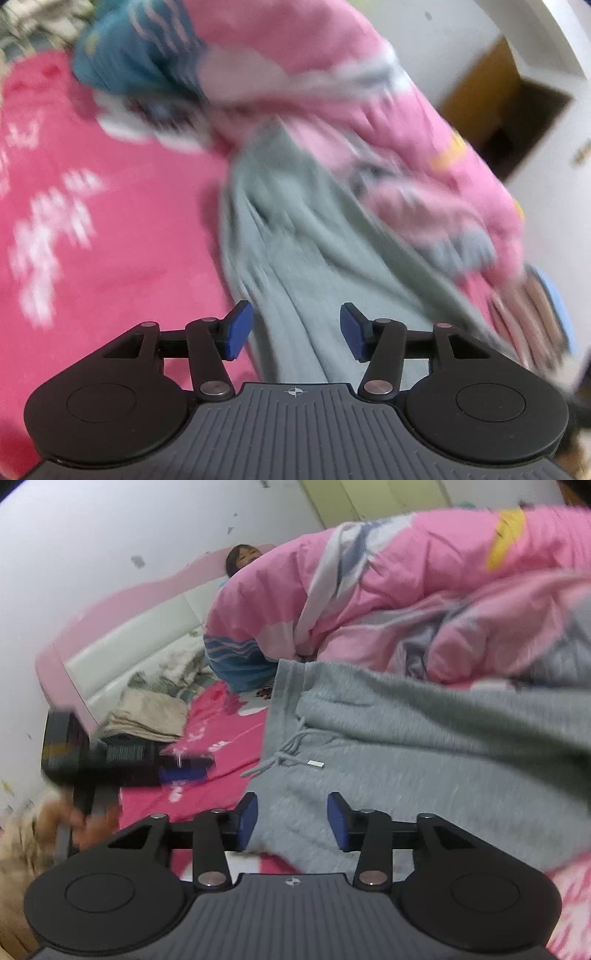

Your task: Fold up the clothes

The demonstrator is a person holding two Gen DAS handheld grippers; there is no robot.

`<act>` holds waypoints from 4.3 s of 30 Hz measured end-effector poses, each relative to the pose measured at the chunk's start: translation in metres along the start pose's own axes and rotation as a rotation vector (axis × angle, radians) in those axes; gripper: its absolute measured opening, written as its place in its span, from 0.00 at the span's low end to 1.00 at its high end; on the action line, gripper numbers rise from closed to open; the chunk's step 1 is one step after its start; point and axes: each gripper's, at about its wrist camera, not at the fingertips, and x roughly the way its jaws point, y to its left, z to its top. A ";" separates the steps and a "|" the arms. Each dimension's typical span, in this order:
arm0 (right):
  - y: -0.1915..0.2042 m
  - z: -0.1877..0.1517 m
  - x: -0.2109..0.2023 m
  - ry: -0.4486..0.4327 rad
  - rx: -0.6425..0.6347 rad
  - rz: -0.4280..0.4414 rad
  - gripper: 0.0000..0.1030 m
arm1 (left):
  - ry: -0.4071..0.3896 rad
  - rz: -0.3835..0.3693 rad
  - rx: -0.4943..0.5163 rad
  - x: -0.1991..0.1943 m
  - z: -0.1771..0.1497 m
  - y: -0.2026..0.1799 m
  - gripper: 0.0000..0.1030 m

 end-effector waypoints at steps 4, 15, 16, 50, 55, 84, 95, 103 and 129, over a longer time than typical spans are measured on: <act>-0.010 -0.014 -0.018 -0.001 0.098 0.027 0.49 | 0.038 -0.023 -0.046 0.002 -0.041 -0.014 0.52; -0.043 -0.037 -0.081 -0.102 0.230 0.016 0.52 | -0.114 0.071 -0.265 0.042 -0.089 -0.015 0.52; -0.046 -0.038 -0.083 -0.107 0.244 0.016 0.52 | -0.139 0.070 -0.286 0.044 -0.089 -0.015 0.52; -0.054 0.140 0.215 0.211 -0.349 -0.168 0.60 | -0.358 -0.031 -0.484 0.062 -0.082 0.005 0.35; -0.064 0.142 0.260 0.293 -0.327 -0.173 0.08 | -0.358 -0.023 -0.431 0.059 -0.080 0.000 0.28; 0.159 0.209 0.252 -0.005 -0.426 0.055 0.07 | -0.782 0.245 -0.379 -0.141 -0.036 0.096 0.16; 0.148 0.149 0.422 0.307 -0.390 -0.097 0.31 | -0.620 0.397 -0.594 -0.117 -0.034 0.190 0.28; 0.121 0.158 0.323 0.221 -0.363 -0.020 0.52 | -0.602 0.365 -0.615 -0.136 -0.049 0.190 0.48; 0.008 -0.025 0.005 0.047 -0.446 -0.251 0.57 | -0.299 0.383 -0.225 -0.076 -0.030 0.029 0.53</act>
